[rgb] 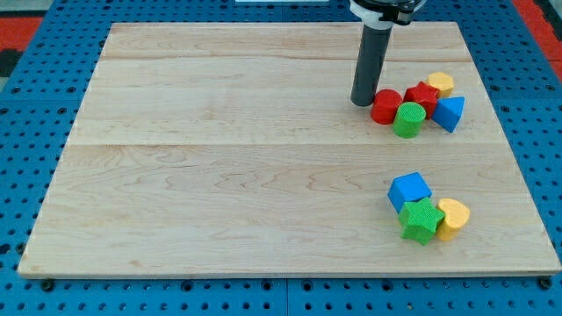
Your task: Move your arm to the bottom right of the board
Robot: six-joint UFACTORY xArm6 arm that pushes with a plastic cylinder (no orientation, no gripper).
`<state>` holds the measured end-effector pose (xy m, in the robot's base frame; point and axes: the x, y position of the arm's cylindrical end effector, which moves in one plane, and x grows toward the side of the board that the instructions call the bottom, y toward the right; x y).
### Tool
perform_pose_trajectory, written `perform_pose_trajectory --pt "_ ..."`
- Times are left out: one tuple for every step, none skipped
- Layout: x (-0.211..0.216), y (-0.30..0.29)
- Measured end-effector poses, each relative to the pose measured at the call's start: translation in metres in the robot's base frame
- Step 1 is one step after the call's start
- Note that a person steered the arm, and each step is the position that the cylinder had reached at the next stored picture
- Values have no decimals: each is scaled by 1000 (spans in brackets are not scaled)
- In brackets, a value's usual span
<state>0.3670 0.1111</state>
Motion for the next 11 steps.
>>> perform_pose_trajectory --pt "-2 0" --pt "1 -12" --pt "1 -13" --pt "-13 -27" --pt "-42 -37" --pt "-73 -28" --pt "-108 13" --pt "-125 70" --pt "-119 109" --pt "-82 115" --pt "-68 150"
